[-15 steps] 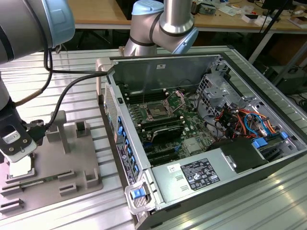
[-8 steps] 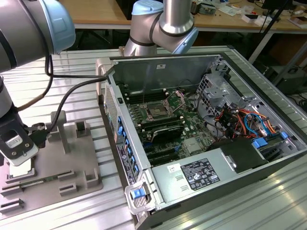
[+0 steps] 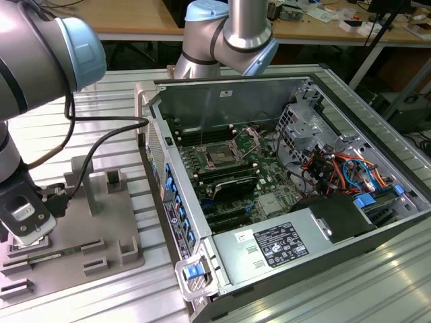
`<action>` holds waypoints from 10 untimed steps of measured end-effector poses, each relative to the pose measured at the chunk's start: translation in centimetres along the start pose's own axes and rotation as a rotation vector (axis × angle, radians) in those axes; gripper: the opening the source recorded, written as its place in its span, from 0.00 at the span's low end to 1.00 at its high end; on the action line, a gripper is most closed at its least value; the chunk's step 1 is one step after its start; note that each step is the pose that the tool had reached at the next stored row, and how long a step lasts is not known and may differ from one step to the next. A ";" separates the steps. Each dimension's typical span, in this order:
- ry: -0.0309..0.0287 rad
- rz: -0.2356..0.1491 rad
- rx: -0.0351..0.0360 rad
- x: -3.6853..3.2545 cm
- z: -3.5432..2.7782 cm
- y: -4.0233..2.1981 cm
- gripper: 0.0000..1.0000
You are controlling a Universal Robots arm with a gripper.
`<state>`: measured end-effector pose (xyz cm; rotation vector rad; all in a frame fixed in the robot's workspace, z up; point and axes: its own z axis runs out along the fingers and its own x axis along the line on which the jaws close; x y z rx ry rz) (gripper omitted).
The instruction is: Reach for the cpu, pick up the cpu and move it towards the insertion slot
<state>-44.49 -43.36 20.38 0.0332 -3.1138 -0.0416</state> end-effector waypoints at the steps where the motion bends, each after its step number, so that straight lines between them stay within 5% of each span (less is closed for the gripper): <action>1: -0.0002 0.000 -0.0028 0.00 0.23 -0.01 0.68; 10: 0.0000 0.000 -0.0120 -0.03 1.41 0.09 0.68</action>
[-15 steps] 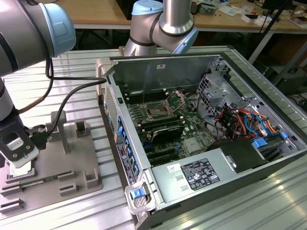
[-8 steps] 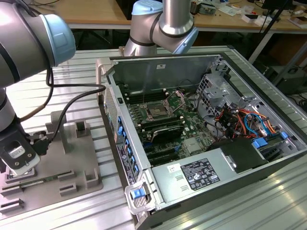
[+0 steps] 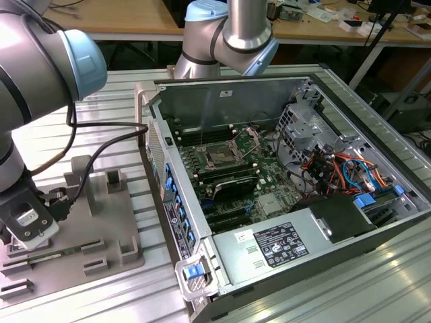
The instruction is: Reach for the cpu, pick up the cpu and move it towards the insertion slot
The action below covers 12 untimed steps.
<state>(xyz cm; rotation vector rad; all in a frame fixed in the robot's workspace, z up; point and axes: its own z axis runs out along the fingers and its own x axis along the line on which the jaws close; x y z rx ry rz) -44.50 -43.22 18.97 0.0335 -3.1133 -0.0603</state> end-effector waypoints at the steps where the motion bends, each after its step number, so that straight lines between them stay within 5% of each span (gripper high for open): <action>1: -0.0001 0.000 -0.0021 0.01 0.14 0.05 0.68; 10: -0.0001 0.000 -0.0022 0.09 0.47 0.05 0.67; 12: -0.0002 0.000 -0.0022 0.09 0.48 0.05 0.59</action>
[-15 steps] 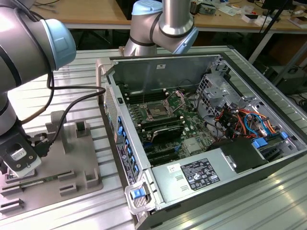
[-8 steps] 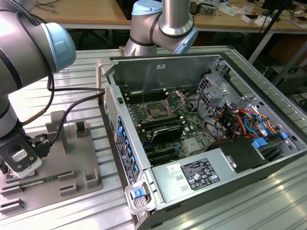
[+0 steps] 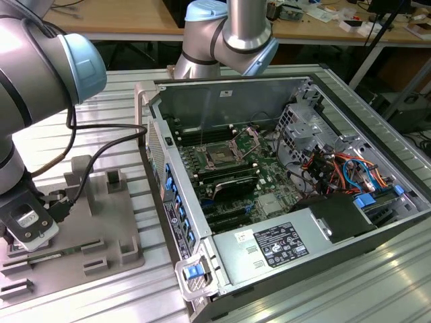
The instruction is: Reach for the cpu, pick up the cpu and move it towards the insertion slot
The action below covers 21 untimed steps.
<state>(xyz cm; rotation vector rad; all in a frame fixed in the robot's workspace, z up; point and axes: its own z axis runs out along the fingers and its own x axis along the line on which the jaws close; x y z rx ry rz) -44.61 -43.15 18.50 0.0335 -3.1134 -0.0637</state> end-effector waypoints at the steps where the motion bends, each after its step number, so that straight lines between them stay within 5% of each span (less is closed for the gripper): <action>1: 0.0000 0.000 0.0000 0.00 0.00 0.00 0.59; 9: 0.0001 0.000 0.0000 0.01 -0.25 0.01 0.55; 21: 0.0001 0.000 0.0000 0.05 -1.69 0.07 0.55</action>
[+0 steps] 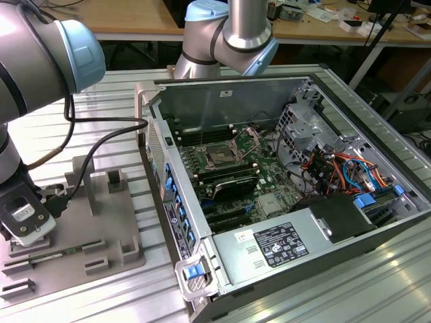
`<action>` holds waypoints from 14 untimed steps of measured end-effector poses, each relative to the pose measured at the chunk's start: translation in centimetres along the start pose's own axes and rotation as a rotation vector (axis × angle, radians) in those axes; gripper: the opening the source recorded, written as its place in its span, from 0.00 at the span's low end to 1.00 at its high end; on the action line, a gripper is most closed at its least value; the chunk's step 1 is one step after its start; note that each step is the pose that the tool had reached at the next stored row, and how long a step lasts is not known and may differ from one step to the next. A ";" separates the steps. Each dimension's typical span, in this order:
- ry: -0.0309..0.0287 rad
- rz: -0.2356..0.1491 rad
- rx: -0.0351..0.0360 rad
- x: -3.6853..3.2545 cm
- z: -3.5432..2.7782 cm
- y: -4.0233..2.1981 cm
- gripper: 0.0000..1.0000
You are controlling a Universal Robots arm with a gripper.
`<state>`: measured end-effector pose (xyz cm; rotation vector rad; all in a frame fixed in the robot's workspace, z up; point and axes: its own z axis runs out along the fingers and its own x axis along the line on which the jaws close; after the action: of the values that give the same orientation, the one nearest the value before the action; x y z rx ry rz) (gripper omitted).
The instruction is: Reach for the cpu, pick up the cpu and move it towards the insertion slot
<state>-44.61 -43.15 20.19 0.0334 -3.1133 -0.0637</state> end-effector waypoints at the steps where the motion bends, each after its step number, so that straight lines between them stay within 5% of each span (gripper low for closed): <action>1: -0.0003 0.000 -0.0002 0.00 -0.04 0.00 0.55; 14: 0.0000 0.000 0.0000 0.02 -0.79 0.03 0.55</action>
<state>-44.61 -43.16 20.98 0.0335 -3.1133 -0.0637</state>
